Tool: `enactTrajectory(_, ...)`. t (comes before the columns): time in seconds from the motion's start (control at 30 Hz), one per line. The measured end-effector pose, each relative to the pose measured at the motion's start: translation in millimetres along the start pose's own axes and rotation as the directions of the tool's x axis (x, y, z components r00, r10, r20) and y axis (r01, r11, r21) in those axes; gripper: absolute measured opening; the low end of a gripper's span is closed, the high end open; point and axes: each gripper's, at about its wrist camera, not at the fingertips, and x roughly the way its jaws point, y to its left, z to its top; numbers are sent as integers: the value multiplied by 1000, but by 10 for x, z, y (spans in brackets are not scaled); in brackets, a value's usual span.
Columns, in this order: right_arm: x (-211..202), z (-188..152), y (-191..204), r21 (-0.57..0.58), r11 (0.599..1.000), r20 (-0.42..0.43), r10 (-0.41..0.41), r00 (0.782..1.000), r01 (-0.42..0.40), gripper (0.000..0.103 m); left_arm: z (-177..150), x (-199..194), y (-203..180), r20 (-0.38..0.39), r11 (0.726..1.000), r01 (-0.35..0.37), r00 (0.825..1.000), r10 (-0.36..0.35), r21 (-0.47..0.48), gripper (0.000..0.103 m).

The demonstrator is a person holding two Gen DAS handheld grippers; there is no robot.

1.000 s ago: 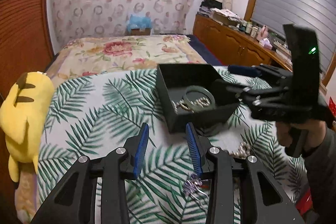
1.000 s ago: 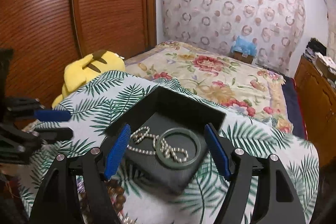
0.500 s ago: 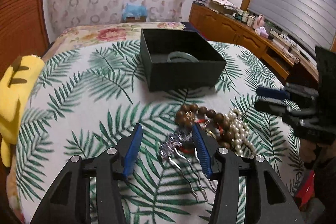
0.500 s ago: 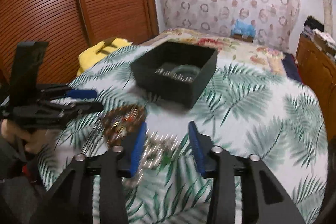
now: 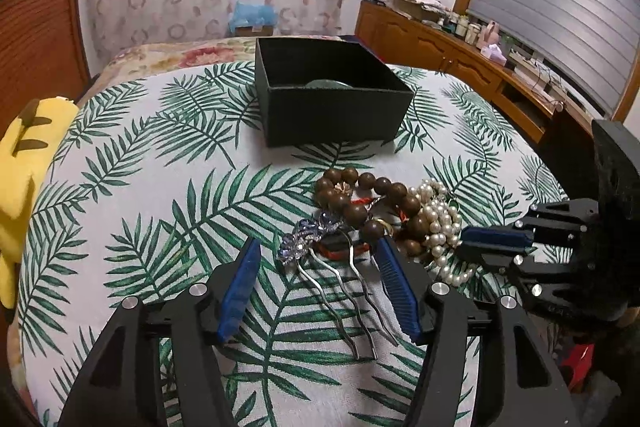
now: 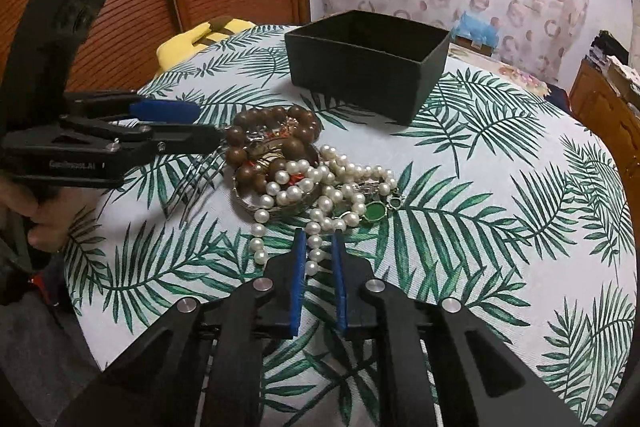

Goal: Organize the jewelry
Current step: 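Grasp a pearl necklace strand with the right tool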

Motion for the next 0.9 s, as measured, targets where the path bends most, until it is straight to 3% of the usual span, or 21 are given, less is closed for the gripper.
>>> enactTrajectory(0.13,-53,-23,-83,-9,998,-2,-63,998,63,9,-3,28,-29,-9,1000,-16,1000,17,9,64)
enactTrajectory(0.33,-144,-143,-228,29,998,25,-59,998,58,10,39,55,-73,-6,1000,-20,1000,21,17,76)
enactTrajectory(0.63,-144,-181,-237,55,998,50,-38,998,35,10,161,139,-100,-2,998,-62,998,62,15,77)
enactTrajectory(0.9,-145,-185,-285,78,997,54,-9,999,5,10,233,229,-83,-24,999,-7,1000,6,-37,76)
